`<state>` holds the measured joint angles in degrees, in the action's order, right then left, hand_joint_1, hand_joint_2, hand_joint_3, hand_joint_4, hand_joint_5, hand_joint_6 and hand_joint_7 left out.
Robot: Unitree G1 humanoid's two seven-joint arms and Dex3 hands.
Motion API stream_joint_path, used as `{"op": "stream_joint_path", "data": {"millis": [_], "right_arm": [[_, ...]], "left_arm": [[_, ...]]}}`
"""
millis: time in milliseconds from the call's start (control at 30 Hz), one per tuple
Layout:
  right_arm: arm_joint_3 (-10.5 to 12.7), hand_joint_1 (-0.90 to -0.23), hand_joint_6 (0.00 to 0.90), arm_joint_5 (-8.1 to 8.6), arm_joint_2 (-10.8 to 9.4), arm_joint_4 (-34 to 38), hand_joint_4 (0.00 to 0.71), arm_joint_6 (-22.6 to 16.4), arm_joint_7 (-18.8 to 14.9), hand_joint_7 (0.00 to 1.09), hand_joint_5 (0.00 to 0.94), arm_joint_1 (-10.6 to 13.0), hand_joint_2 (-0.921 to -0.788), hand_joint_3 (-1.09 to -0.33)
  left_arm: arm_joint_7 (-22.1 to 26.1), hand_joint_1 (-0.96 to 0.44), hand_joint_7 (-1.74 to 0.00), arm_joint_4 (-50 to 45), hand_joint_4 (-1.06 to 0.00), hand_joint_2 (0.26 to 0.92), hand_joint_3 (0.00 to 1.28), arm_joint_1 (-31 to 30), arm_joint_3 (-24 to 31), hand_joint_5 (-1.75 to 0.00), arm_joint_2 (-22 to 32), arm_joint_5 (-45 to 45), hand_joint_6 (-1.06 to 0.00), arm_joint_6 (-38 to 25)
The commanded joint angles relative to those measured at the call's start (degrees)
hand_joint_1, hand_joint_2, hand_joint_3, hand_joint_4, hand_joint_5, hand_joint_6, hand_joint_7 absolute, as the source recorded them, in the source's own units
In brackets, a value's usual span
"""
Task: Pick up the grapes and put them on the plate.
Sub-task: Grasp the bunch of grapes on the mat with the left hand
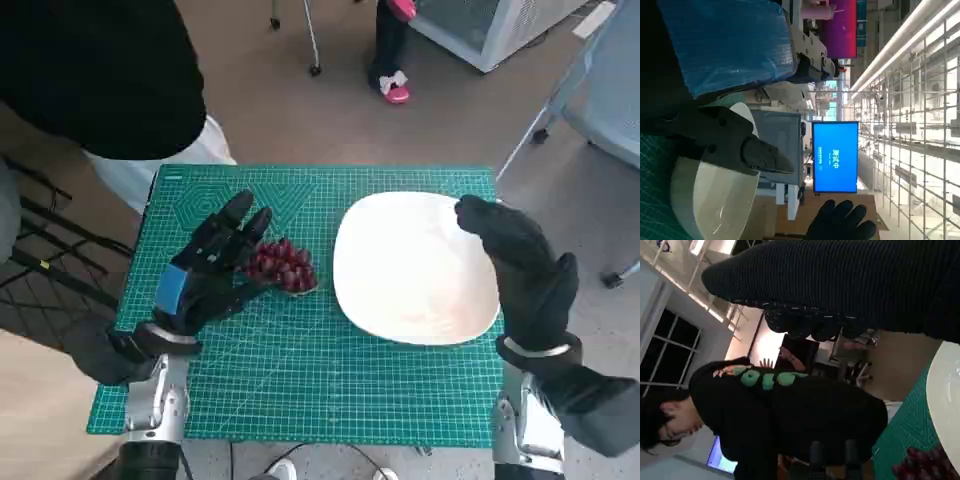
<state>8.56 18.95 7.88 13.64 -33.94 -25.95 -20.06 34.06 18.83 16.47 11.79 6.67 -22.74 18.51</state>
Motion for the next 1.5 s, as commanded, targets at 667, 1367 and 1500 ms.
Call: {"op": "stream_joint_path", "data": {"millis": [667,1367,1500], "right_arm": [[0.20,-0.625,0.099,0.49,0.64,2.08,0.364,-0.11,-1.36,0.23,0.002,0.55,-0.921,-0.791],[0.01,-0.651,0.101,0.53,0.51,2.19,0.373,0.19,-1.23,0.23,0.005,-0.14,-0.921,-0.785],[-0.07,-0.655,0.100,0.42,0.43,2.23,0.374,0.14,-1.19,0.23,0.005,-0.14,-0.921,-0.784]], "left_arm": [[-1.51,-0.18,0.00,-1.44,-0.35,0.921,0.02,-1.68,-0.47,0.00,-0.18,0.53,-0.42,1.42],[-1.99,-0.19,0.00,-1.78,-0.36,0.921,0.01,-1.66,-0.13,0.00,0.53,0.49,-0.43,1.26],[-2.04,-0.19,0.00,-1.83,-0.35,0.921,0.01,-1.62,-0.09,0.00,0.67,0.45,-0.43,1.17]]}}
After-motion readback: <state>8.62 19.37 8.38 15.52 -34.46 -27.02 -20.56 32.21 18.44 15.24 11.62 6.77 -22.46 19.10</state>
